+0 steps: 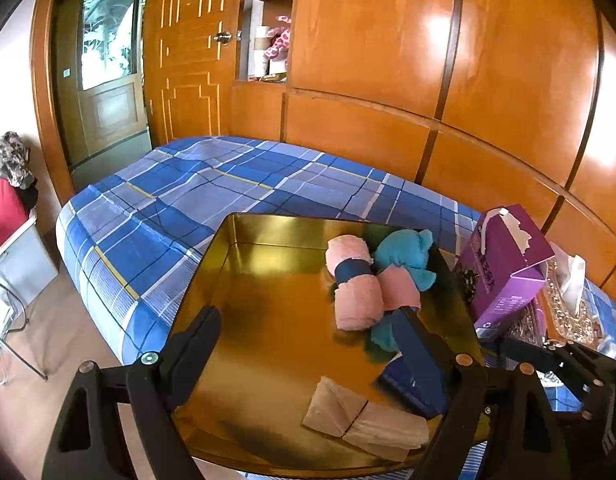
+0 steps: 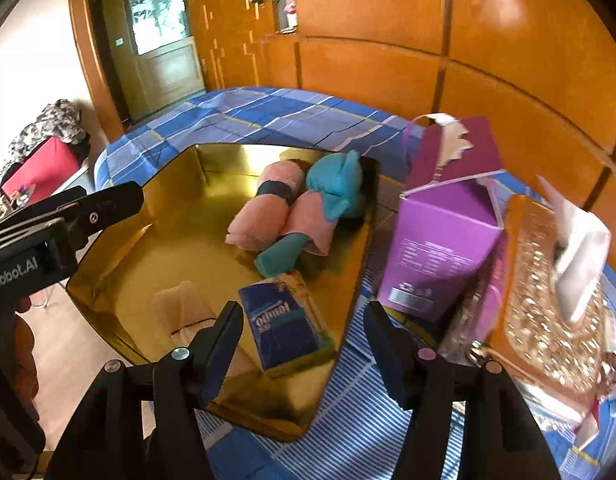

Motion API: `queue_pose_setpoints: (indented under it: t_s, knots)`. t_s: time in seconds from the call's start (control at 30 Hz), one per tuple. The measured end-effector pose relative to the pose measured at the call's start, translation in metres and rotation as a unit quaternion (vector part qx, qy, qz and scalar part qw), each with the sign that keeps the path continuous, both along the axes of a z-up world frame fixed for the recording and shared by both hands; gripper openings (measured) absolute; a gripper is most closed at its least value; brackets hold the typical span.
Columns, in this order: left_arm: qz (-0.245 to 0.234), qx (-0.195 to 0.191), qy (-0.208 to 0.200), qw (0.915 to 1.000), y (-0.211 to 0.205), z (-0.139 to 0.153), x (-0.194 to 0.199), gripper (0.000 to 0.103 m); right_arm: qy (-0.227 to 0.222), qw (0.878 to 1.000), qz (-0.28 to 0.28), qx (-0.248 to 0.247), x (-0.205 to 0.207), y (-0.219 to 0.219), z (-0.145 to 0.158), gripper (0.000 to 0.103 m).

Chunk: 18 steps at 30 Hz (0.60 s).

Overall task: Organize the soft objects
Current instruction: 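Carry the blue tempo tissue pack into the gold tray and open the right gripper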

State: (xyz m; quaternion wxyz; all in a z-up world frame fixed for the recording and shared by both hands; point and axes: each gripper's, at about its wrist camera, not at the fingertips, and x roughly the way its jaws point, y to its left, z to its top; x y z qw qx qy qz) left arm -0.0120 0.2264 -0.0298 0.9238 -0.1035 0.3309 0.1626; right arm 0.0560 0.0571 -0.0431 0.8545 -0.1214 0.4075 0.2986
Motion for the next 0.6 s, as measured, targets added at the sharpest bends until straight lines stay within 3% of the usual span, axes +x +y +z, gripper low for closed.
queue_pose_setpoints:
  t_s: [0.6]
  knots:
    - [-0.078, 0.044, -0.019, 0.9958, -0.052, 0.017, -0.008, 0.088, -0.071, 0.994, -0.079, 0.036, -0.023, -0.065, 0.031, 0.063]
